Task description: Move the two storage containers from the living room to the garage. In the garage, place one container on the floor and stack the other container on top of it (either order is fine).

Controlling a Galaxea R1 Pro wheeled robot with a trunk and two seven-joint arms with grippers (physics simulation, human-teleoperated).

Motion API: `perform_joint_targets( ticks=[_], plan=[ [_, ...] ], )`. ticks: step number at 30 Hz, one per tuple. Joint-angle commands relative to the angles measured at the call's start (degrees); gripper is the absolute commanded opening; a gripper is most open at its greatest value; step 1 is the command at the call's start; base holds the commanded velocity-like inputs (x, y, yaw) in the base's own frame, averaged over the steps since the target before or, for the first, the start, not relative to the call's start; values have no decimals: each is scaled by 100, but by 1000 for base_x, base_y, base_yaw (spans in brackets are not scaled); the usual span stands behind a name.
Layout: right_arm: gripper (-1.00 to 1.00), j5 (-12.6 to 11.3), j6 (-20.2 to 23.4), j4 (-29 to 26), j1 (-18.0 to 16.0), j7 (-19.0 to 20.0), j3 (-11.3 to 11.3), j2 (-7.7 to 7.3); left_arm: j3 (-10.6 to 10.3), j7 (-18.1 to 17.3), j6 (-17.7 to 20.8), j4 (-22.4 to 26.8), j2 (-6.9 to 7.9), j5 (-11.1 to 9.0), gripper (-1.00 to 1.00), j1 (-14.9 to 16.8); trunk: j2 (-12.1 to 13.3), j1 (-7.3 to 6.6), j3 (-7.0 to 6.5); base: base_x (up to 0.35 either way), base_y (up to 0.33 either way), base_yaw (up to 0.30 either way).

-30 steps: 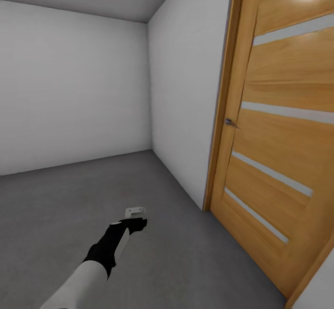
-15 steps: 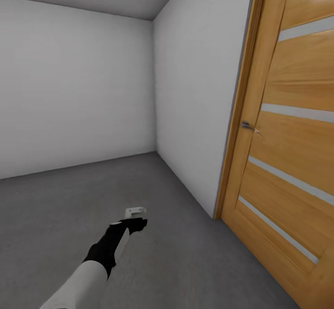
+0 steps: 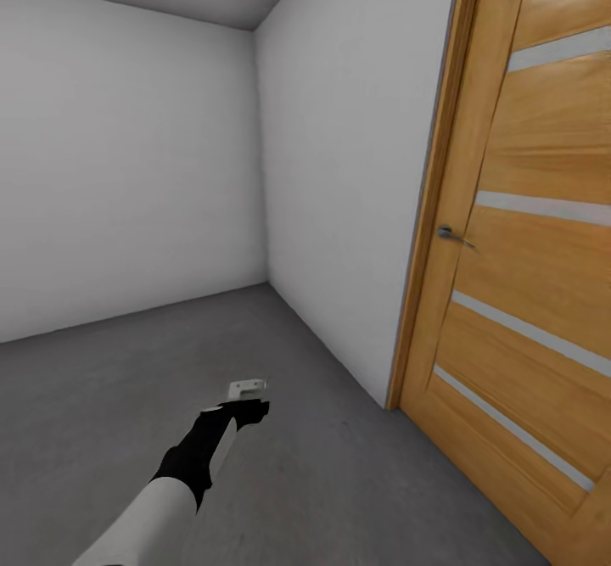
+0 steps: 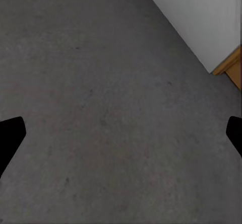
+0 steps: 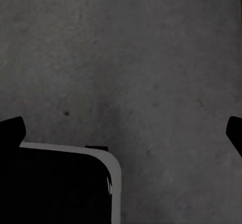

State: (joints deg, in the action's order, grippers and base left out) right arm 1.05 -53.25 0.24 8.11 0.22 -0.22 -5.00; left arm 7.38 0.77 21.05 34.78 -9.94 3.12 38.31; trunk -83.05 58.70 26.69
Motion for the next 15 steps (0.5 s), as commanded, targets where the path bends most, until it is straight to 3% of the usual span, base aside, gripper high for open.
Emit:
perform_joint_targets(
  ticks=[1,15],
  plan=[
    [100,10,-19,3,-2,0,-4,-1,27,-7,31,12,-6,31,100,1,-2,3,5,284,210,-275],
    [100,6,-27,3,-2,-13,-4,-1,27,-7,31,12,-6,31,100,1,-2,3,5,284,195,-276]
  ],
)
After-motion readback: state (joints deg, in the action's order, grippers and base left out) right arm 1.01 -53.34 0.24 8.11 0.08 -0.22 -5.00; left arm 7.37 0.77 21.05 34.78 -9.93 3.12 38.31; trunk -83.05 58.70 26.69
